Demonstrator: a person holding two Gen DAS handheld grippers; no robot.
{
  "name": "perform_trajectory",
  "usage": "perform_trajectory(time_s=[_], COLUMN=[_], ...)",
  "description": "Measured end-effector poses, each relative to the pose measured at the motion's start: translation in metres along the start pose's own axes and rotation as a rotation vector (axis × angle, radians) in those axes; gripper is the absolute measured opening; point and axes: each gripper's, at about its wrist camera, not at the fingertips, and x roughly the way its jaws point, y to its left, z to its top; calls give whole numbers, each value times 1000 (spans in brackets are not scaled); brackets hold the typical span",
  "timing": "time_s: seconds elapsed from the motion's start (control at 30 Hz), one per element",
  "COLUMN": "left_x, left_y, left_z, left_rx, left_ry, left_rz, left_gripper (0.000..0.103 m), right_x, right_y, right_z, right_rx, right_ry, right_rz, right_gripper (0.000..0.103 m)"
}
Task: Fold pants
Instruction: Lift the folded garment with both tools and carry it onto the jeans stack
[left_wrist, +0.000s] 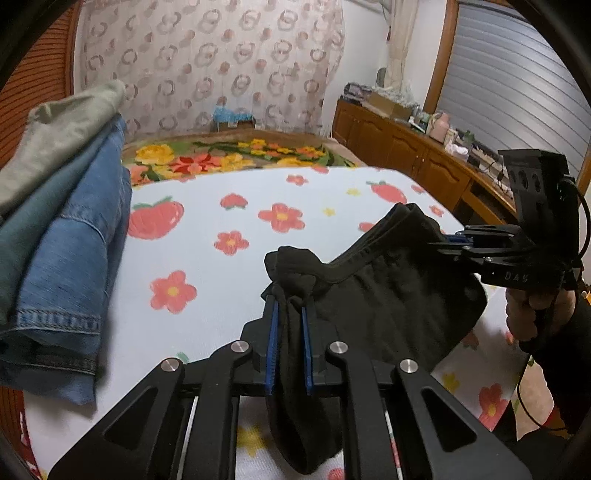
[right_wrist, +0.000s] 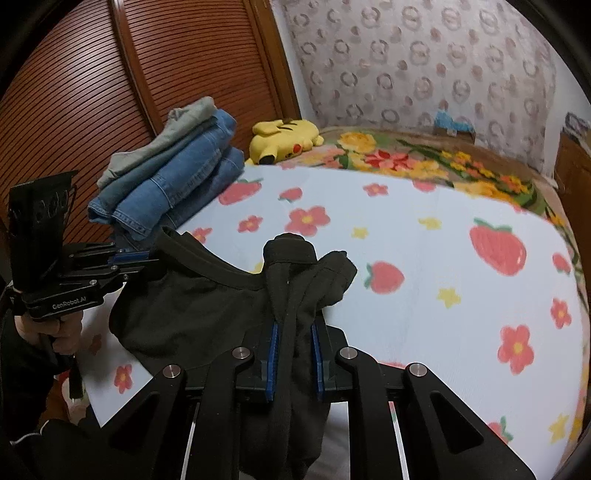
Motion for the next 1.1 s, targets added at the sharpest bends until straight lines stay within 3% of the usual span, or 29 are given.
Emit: perform_trajectory(time_s=[0.3, 0.63, 0.9, 1.1], left_x=[-26, -99, -130, -133], left_y=[9, 41, 77, 109], left_z=[16, 55, 72, 73], left_rx=[-20, -36, -51, -99], left_ry=[-88, -262, -347, -371], left_rz=[12, 91, 217, 290], left_gripper=[12, 12, 12, 12], right_x=[-12, -38, -6, 44], right_y=[11, 63, 107, 118], right_z=[22, 105, 159, 192], right_rx=[-33, -200, -312, -366], right_ry=[-31, -147, -208, -197], right_rz=[-3, 14, 27, 31], right_gripper=[15, 15, 15, 15])
